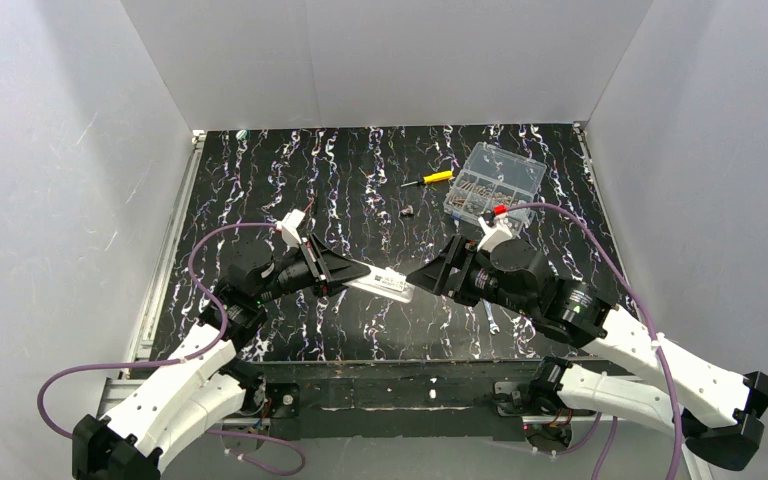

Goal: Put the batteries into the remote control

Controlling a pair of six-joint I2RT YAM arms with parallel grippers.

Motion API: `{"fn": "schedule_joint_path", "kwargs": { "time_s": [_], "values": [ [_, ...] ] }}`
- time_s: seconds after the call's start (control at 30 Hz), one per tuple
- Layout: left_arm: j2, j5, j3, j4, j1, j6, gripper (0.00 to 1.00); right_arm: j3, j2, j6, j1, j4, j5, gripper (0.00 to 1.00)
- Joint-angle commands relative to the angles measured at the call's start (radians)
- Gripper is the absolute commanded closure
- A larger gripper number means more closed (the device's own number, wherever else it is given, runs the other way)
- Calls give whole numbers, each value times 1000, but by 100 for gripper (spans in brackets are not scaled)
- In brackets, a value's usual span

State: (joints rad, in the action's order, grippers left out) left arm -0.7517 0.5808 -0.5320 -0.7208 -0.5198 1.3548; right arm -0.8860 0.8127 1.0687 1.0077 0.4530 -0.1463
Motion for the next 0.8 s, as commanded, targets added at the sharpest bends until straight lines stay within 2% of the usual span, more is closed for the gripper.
{"fn": "schedule_joint_path", "kwargs": {
  "time_s": [0.0,0.5,0.77],
  "values": [
    [5,35,-18,-79,-1,7,100,46,-47,85,-10,-155,21,16],
    [2,39,-33,-77,1,6,100,117,-24,111,-46,-277,134,16],
    [0,39,-36,-74,0,6,100,130,-3,111,-52,-301,187,22]
  ]
}}
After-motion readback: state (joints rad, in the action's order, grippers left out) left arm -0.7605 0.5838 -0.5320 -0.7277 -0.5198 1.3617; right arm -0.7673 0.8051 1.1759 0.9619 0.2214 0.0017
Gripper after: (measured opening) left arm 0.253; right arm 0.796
